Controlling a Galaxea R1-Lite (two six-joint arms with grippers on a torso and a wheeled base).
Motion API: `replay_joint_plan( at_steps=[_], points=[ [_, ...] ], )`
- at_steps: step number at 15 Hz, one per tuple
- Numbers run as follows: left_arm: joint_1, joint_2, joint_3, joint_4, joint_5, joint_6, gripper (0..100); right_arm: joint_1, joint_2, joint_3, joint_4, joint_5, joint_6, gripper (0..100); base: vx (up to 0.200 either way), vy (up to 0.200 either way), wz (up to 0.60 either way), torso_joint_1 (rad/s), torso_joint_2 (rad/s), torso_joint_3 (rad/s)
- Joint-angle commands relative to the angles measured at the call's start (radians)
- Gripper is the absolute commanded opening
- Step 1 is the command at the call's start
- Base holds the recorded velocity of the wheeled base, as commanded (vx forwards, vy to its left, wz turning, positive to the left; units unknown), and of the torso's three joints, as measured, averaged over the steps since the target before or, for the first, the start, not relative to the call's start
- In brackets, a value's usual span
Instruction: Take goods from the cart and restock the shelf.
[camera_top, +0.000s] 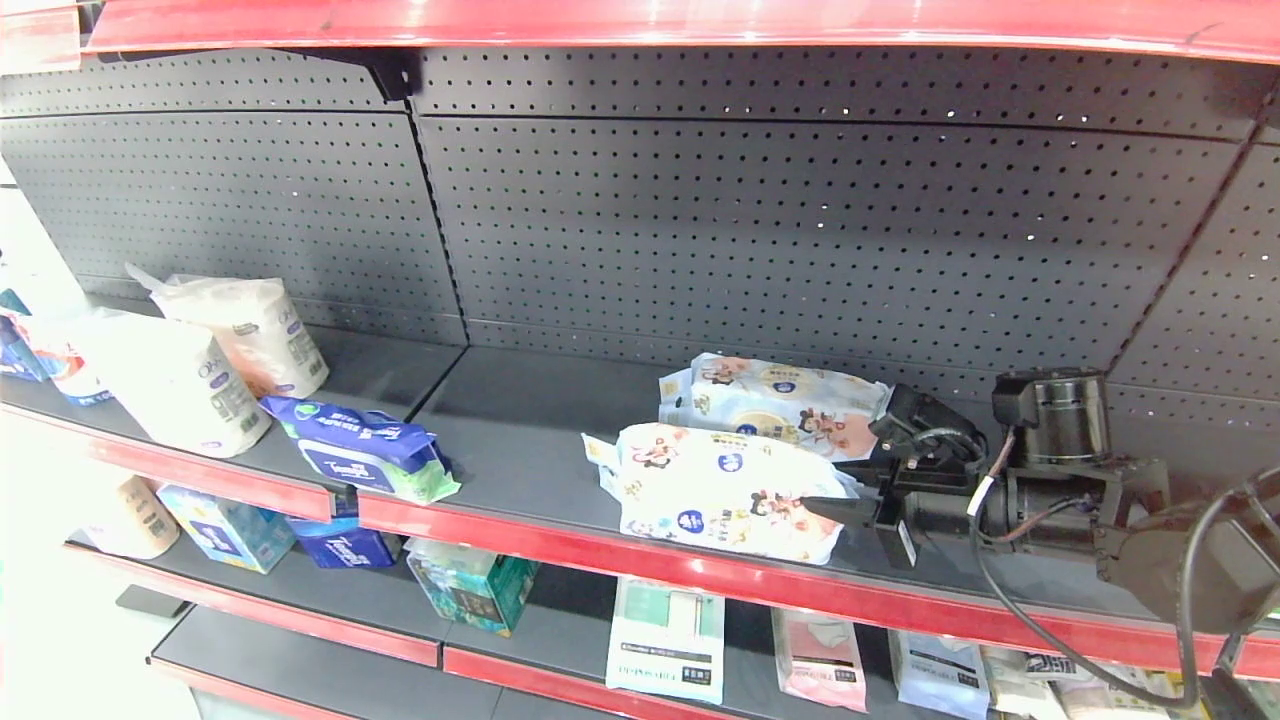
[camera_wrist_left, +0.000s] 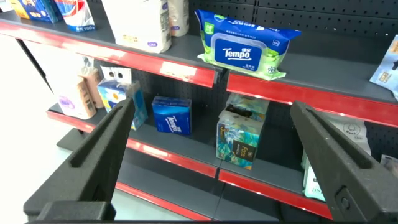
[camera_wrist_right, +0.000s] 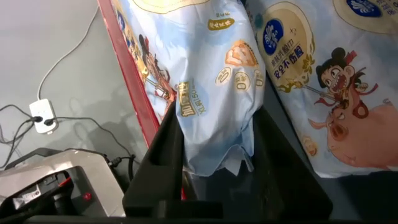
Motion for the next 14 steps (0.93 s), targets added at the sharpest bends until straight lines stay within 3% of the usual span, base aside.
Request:
replay_joint_plan(
  at_steps=[1, 8, 14],
  points=[
    [0.0, 0.0, 0.0, 0.0, 0.001, 0.0, 100, 0.006, -0.024, 0.007, -0.003, -0.003, -0.002, 0, 0.0, 0.0, 0.0, 0.0, 0.0, 0.0],
    [0.0, 0.0, 0.0, 0.0, 0.001, 0.0, 100, 0.008, -0.051, 0.079, -0.003, -0.017, -0.062, 0, 0.0, 0.0, 0.0, 0.0, 0.0, 0.0],
    [0.0, 0.0, 0.0, 0.0, 0.001, 0.0, 100, 0.005, -0.056, 0.054, -0.003, -0.034, -0.06, 0, 0.0, 0.0, 0.0, 0.0, 0.0, 0.0]
  ],
)
